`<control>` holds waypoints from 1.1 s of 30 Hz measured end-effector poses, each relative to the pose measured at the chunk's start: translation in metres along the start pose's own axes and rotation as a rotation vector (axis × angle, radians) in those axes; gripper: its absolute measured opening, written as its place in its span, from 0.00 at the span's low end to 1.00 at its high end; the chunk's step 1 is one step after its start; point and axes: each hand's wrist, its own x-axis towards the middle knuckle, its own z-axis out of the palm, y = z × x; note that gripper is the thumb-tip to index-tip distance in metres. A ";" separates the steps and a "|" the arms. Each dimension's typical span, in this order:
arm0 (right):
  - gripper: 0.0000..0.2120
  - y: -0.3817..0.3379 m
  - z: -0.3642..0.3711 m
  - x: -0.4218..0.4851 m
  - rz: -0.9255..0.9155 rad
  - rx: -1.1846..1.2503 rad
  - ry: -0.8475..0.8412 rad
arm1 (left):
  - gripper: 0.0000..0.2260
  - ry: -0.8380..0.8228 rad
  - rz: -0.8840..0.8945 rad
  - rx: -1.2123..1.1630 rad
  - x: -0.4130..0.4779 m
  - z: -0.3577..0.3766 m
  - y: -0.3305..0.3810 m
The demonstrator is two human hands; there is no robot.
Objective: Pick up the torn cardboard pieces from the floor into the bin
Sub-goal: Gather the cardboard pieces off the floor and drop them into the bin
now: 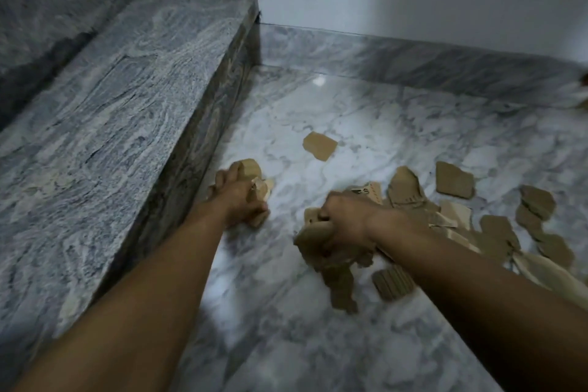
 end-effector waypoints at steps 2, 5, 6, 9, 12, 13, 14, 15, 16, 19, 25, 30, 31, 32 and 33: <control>0.12 -0.004 0.004 0.012 0.004 -0.106 0.003 | 0.38 0.081 0.041 0.050 0.000 0.001 -0.001; 0.21 -0.013 0.021 0.020 0.024 -0.232 0.032 | 0.36 0.122 0.021 -0.016 -0.010 -0.004 0.007; 0.24 -0.016 0.024 0.021 0.039 -0.225 0.049 | 0.35 0.131 0.005 -0.075 -0.011 -0.004 0.009; 0.25 -0.017 0.023 0.020 0.085 -0.167 0.035 | 0.36 0.121 -0.040 -0.220 -0.016 -0.003 0.014; 0.15 -0.021 0.018 0.016 0.041 -0.226 0.036 | 0.30 0.104 -0.081 -0.144 -0.023 -0.005 0.018; 0.14 -0.024 0.016 0.013 0.009 -0.209 0.037 | 0.26 0.092 -0.078 -0.115 -0.025 -0.007 0.020; 0.14 -0.025 0.014 0.009 -0.024 -0.153 0.032 | 0.23 0.077 -0.068 -0.105 -0.026 -0.011 0.023; 0.13 -0.023 0.011 0.005 -0.052 -0.057 0.031 | 0.22 0.068 -0.058 -0.106 -0.024 -0.018 0.027; 0.13 -0.019 0.006 0.000 -0.068 0.085 0.021 | 0.21 0.062 -0.039 -0.095 -0.022 -0.028 0.034; 0.13 0.005 -0.013 -0.020 -0.086 0.471 -0.024 | 0.18 0.049 0.042 -0.047 0.002 -0.057 0.069; 0.21 0.074 -0.014 -0.051 0.030 0.533 -0.002 | 0.26 -0.031 0.263 0.100 0.054 -0.056 0.158; 0.23 0.099 0.017 -0.065 0.098 0.443 -0.154 | 0.27 0.069 0.201 0.313 0.074 -0.017 0.162; 0.23 0.099 0.024 -0.066 0.093 0.470 -0.156 | 0.28 0.091 0.185 0.292 0.074 -0.012 0.156; 0.23 0.097 0.029 -0.068 0.086 0.511 -0.157 | 0.28 0.107 0.174 0.246 0.069 -0.008 0.153; 0.22 0.094 0.034 -0.070 0.071 0.538 -0.150 | 0.27 0.134 0.163 0.187 0.064 -0.004 0.148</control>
